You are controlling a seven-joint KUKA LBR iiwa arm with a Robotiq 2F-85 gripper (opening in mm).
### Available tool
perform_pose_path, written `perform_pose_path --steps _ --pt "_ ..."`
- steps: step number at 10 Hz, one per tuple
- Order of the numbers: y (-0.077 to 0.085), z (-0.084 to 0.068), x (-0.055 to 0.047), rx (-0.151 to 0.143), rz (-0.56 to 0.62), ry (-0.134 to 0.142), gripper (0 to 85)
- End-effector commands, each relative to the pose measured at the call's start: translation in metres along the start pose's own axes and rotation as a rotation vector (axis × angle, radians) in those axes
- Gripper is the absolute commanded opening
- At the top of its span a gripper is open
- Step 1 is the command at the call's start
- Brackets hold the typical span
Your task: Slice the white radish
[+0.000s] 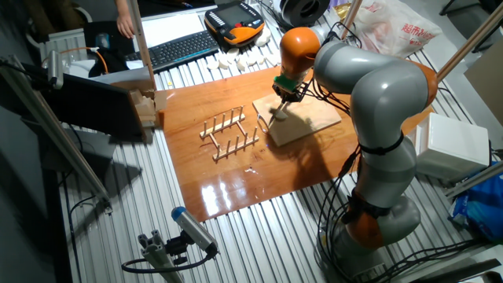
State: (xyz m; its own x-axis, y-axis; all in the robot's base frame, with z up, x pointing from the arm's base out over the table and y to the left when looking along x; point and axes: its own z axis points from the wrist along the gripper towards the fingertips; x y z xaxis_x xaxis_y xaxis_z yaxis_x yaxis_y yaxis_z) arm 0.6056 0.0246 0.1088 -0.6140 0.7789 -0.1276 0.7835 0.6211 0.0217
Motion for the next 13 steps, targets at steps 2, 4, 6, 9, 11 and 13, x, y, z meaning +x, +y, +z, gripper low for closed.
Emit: perform_pose_path --steps 2,4,6,9,11,13 --pt "0.0 0.0 0.0 -0.005 0.001 0.005 0.0" --pt "-0.004 0.002 -0.001 -0.003 -0.006 0.0 0.0" --pt "-0.007 0.001 -0.001 -0.005 -0.007 0.002 0.0" --pt "-0.006 0.002 0.0 -0.005 -0.003 0.002 0.0" --pt "-0.008 0.004 0.0 -0.014 0.001 0.001 0.0" --pt "-0.009 0.014 0.002 -0.024 -0.002 -0.013 0.0"
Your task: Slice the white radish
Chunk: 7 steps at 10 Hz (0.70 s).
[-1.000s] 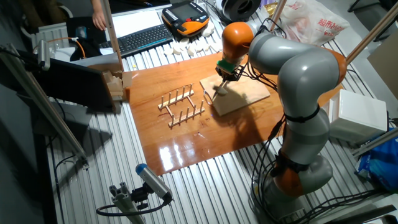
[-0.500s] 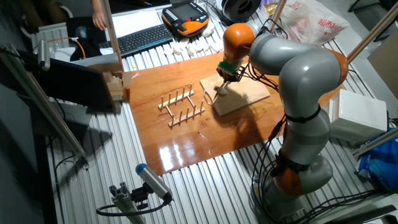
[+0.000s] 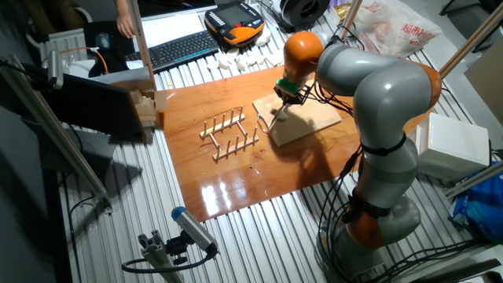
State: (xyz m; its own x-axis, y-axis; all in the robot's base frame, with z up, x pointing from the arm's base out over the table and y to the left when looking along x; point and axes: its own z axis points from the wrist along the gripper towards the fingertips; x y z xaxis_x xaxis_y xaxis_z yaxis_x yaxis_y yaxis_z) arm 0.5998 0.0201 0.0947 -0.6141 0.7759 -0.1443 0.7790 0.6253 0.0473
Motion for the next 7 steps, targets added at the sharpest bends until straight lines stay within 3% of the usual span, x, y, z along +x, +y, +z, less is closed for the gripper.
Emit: perform_pose_path --steps 1,3,7 --pt "0.001 0.003 0.003 0.0 0.001 -0.008 0.0" --pt "0.007 0.0 0.005 -0.019 -0.014 -0.013 0.0" --pt "0.02 -0.009 -0.001 -0.014 -0.174 -0.017 0.0"
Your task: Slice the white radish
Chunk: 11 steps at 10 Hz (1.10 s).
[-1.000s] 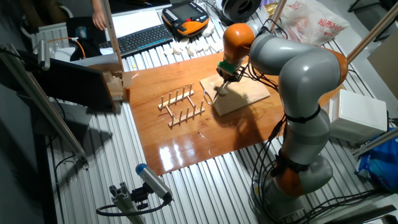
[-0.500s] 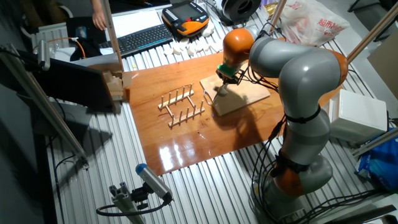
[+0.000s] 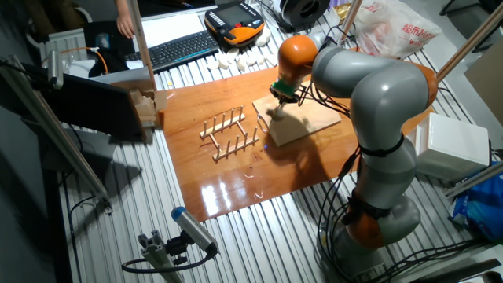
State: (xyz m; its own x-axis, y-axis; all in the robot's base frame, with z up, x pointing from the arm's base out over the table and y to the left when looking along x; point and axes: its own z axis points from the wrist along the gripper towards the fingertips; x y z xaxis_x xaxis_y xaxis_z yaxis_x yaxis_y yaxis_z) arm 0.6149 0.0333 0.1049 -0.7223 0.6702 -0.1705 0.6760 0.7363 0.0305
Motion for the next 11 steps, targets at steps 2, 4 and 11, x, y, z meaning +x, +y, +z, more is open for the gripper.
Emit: perform_pose_path --steps 2,4,11 --pt "0.0022 0.0 -0.0006 0.007 -0.101 -0.014 0.0" --pt "0.0018 -0.0006 -0.0012 0.007 -0.245 -0.024 0.0" --pt "-0.0045 -0.0004 -0.0043 -0.075 -0.471 0.05 0.0"
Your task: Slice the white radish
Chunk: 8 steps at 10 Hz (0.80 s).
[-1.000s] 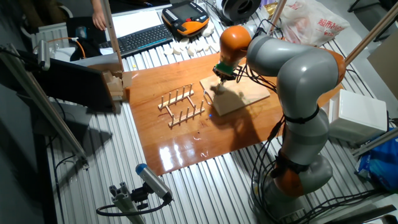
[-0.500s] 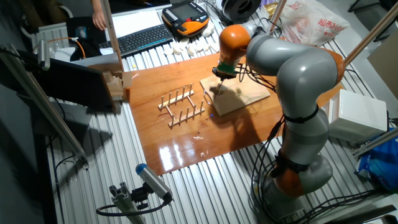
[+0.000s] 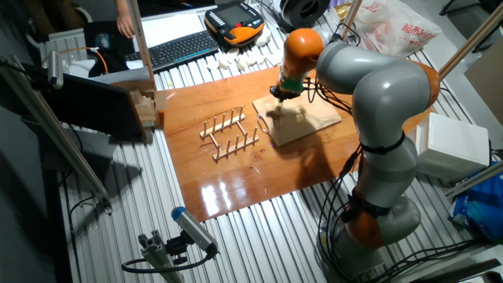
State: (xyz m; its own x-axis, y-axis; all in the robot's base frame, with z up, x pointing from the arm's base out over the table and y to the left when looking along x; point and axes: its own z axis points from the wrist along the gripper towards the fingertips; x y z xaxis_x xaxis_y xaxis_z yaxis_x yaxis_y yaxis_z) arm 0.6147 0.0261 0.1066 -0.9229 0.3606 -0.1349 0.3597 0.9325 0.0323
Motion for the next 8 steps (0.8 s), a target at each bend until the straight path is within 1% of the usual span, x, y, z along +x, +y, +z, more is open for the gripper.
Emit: perform_pose_path --steps 1,2,3,5,6,7,8 --pt "-0.004 -0.003 -0.001 -0.013 -0.108 0.004 0.0" --pt "-0.009 -0.008 -0.001 -0.014 -0.114 0.01 0.0" --pt "-0.01 -0.009 0.0 -0.016 -0.116 0.021 0.0" --pt "-0.006 0.004 0.001 -0.022 -0.111 0.023 0.0" --pt "-0.003 0.009 0.002 -0.017 -0.112 0.019 0.0" --pt "-0.002 0.01 0.002 -0.016 -0.119 0.019 0.0" --pt "-0.001 0.008 0.002 -0.009 -0.129 0.018 0.0"
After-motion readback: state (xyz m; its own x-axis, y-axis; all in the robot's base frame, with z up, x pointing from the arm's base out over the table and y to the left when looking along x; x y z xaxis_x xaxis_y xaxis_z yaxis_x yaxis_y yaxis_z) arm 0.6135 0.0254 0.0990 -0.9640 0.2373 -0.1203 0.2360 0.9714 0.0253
